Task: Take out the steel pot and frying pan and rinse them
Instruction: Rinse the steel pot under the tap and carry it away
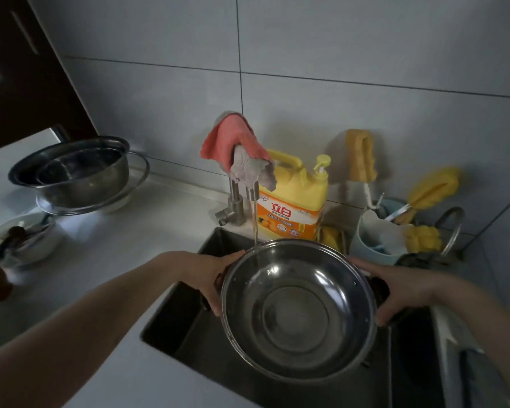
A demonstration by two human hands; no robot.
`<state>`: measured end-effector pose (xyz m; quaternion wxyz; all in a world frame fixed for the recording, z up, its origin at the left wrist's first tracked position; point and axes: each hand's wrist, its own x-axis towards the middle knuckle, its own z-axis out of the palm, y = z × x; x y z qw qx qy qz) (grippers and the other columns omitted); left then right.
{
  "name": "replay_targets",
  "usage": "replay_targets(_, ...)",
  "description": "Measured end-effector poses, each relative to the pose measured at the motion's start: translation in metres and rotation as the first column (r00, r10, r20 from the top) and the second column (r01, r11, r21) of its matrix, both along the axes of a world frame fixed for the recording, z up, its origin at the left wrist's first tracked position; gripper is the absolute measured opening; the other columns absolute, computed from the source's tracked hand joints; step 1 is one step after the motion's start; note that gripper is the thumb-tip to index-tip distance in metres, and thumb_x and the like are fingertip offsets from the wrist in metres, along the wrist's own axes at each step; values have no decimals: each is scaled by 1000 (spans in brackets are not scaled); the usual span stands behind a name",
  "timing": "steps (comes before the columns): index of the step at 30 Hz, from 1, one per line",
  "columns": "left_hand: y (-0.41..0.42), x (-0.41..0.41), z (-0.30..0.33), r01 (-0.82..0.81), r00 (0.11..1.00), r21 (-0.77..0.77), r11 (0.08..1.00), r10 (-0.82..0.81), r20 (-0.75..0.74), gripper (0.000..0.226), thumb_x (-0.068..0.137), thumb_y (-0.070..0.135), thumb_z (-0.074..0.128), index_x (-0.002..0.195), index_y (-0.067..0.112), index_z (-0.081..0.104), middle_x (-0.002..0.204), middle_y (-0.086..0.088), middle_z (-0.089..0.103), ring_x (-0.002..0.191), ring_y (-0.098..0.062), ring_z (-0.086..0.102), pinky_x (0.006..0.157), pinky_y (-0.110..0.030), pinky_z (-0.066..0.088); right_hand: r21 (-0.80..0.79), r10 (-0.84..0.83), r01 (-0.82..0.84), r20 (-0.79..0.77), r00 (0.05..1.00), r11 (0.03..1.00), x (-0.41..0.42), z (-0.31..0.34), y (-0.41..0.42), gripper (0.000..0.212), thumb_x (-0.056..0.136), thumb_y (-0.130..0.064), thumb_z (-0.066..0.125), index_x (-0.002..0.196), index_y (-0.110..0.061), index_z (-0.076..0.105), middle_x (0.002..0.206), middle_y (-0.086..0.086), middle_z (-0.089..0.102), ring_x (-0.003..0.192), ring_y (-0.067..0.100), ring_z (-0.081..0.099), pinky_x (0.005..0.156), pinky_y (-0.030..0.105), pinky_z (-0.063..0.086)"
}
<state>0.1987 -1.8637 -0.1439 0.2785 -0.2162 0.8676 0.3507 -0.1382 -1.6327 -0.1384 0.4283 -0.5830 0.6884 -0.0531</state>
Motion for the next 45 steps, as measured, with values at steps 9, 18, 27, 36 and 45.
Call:
replay_targets(9, -39, 38, 33, -79, 978, -115, 990, 99, 181, 121, 65, 32, 87, 150, 40, 1, 130, 13, 47, 126, -10, 37, 111, -34, 25, 121, 46, -74, 220, 974, 990, 28, -5, -65, 121, 47, -38, 97, 137, -69, 21, 150, -26, 33, 142, 5, 24, 119, 41, 23)
replay_targets(18, -48, 60, 37, -105, 981, -98, 990, 119, 153, 123, 45, 56, 88, 140, 59, 9, 108, 7, 67, 113, -17, 56, 108, -48, 37, 167, -12, -36, 279, 960, 985, 41, -1, -81, 116, 59, -14, 92, 139, -58, 21, 133, -33, 35, 133, 1, 29, 106, 26, 38)
replay_targets(27, -36, 44, 57, -78, 985, -165, 983, 101, 141, 124, 63, 34, 89, 149, 46, 1, 101, 20, 46, 111, -12, 46, 104, -34, 32, 43, -17, 5, 294, 956, 999, 37, -9, -52, 123, 51, -31, 98, 141, -64, 21, 152, -28, 29, 142, 2, 24, 119, 41, 22)
replay_targets(36, -19, 23, 30, -61, 982, -436, 898, -23, -185, 140, 54, 33, 93, 149, 43, -10, 151, -3, 38, 128, -27, 48, 107, -43, 35, -475, -146, 233, 213, 966, 849, 64, -47, 2, 140, 41, -53, 93, 149, -54, 5, 147, -45, 18, 139, -16, 17, 115, 20, 18)
replay_targets(45, 22, 8, -49, -124, 950, -655, 746, -101, -295, 138, 63, 66, 75, 145, 31, -31, 128, -13, 53, 112, -27, 53, 101, -38, 37, -523, -290, 216, -63, 955, 825, 45, -60, 52, 142, 52, -33, 95, 147, -55, -8, 135, 3, 34, 129, 17, 36, 109, 30, 31)
